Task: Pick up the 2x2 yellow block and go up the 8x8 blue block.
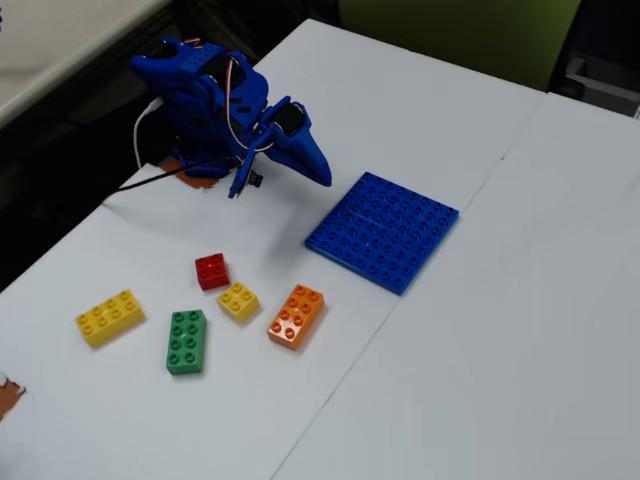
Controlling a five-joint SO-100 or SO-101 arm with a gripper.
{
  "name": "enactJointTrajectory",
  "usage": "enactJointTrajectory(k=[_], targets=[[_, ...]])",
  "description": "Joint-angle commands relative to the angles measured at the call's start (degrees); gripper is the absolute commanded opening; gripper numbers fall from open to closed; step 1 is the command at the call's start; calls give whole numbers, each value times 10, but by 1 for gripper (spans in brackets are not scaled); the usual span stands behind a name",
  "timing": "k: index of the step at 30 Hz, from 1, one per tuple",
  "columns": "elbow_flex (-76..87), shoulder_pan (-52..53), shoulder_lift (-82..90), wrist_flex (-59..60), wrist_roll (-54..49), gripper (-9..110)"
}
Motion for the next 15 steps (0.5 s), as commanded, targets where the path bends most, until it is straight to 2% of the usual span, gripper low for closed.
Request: enactJointTrajectory(k=[1,10,15], targets=[[25,-5,24,0,-5,0],[24,-9,24,2,-9,0],[7,-11,24,2,-63,0]])
